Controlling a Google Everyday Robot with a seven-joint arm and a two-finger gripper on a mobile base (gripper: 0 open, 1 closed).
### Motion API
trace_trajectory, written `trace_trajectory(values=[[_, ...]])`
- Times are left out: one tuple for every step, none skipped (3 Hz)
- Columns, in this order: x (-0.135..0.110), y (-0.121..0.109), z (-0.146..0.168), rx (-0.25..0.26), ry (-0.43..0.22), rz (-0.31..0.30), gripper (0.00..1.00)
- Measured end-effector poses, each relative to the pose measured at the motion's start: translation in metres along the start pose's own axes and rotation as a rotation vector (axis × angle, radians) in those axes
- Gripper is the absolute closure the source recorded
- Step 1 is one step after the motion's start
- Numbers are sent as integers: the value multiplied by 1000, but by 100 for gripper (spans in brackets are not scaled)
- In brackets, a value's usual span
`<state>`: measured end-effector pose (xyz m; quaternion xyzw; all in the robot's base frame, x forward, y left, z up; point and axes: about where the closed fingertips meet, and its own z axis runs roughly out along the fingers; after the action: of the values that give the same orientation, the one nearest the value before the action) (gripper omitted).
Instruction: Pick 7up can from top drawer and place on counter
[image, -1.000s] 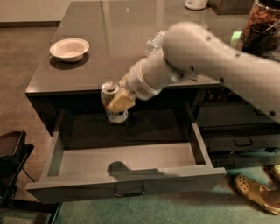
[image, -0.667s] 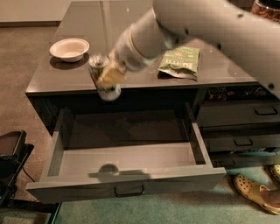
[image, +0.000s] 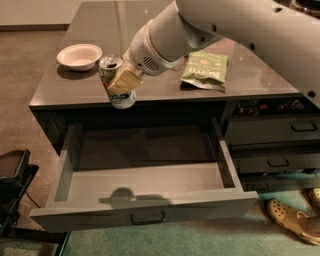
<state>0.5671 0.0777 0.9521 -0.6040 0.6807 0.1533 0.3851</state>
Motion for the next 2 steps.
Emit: trace_trajectory(values=[[1, -24, 4, 44, 27, 21, 100], [9, -62, 14, 97, 48, 53, 100]])
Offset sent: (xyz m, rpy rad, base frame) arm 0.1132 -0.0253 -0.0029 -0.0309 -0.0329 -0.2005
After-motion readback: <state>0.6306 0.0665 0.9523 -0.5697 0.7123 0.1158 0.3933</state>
